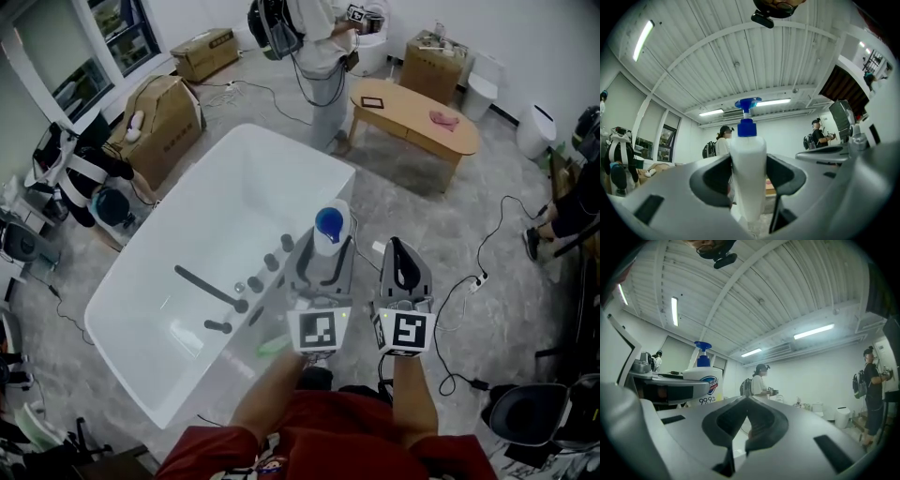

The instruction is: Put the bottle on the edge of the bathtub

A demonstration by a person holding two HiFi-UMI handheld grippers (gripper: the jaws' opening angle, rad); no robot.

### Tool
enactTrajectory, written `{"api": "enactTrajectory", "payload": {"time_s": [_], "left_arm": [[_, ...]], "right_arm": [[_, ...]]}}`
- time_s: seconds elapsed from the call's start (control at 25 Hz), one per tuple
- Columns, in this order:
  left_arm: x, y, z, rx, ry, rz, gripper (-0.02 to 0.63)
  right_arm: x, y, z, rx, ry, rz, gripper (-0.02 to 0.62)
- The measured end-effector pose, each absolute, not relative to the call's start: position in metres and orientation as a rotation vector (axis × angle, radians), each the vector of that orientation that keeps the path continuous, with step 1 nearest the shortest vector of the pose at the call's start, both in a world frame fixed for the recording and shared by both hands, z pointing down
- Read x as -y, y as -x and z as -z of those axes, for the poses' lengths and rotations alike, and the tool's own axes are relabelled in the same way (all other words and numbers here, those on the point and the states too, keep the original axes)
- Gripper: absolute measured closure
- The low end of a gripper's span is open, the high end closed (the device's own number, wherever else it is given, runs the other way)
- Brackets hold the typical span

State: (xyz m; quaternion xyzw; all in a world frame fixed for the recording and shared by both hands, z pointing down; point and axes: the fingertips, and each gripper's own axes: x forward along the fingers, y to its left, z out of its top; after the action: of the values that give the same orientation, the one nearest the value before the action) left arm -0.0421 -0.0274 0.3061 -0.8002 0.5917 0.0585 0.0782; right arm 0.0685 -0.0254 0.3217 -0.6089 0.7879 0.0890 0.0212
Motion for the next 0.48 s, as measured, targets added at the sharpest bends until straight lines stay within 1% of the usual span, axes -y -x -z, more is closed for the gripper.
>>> {"api": "enactTrajectory", "payload": {"time_s": [0.24, 0.36, 0.48], "left_arm": [[0.061, 0.067, -0.31, -1.759, 2.402, -0.154, 0.365], [0.074, 0.064, -0.317, -1.724, 2.395, -0.117, 0.365], [0.086, 0.054, -0.319, -1.724, 2.418, -0.142, 0.365]], "right_arm": [[0.055, -0.042, -0.32, -2.439, 1.892, -0.296, 0.583], [0.065, -0.046, -0.322, -2.422, 1.905, -0.285, 0.583], [0.076, -0.055, -0.326, -2.408, 1.917, -0.286, 0.583]]}}
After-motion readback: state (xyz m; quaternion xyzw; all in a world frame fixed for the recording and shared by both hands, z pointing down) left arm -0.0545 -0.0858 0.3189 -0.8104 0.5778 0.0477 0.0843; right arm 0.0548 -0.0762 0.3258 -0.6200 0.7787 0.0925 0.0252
